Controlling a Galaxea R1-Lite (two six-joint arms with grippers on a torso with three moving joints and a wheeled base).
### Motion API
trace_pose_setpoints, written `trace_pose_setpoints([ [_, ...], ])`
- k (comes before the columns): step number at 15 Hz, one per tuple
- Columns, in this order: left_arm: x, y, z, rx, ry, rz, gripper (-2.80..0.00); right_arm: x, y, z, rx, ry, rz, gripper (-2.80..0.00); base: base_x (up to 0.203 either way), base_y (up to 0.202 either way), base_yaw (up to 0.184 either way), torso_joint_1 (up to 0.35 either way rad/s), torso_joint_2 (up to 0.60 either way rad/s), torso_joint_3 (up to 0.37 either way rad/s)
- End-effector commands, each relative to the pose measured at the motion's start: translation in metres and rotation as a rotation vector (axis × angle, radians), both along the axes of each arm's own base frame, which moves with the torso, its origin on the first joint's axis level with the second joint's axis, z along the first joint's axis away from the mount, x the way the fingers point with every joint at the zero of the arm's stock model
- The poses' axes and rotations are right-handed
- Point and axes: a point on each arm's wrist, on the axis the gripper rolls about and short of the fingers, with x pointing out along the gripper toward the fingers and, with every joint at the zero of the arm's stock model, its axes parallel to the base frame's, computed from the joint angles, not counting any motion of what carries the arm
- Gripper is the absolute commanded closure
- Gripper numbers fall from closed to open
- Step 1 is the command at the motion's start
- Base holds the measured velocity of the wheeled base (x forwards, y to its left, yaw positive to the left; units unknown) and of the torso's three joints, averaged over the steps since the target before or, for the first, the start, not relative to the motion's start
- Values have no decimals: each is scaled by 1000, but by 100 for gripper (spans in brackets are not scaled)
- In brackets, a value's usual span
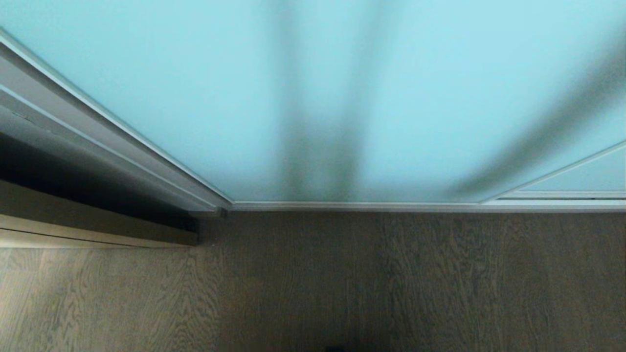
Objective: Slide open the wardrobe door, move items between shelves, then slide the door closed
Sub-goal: Open the door
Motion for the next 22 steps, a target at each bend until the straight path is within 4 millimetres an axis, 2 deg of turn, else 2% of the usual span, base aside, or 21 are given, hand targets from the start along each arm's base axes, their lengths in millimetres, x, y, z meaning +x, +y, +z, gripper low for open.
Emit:
trace_pose_setpoints([
  [1, 0, 0, 0, -1, 1, 1, 0, -9, 7, 4, -9, -11, 10, 0, 0, 0, 0, 0, 0, 0],
  [5, 0, 0, 0, -1, 3, 1, 0, -11, 12, 0, 99, 58, 143, 0, 0, 0, 0, 0, 0, 0],
  [14, 0, 0, 0, -1, 1, 1, 0, 0, 5, 0, 124, 64, 165, 0, 0, 0, 0, 0, 0, 0],
  [22, 0, 0, 0, -1, 1, 1, 0, 12, -2, 10, 131, 38, 204, 0, 0, 0, 0, 0, 0, 0],
])
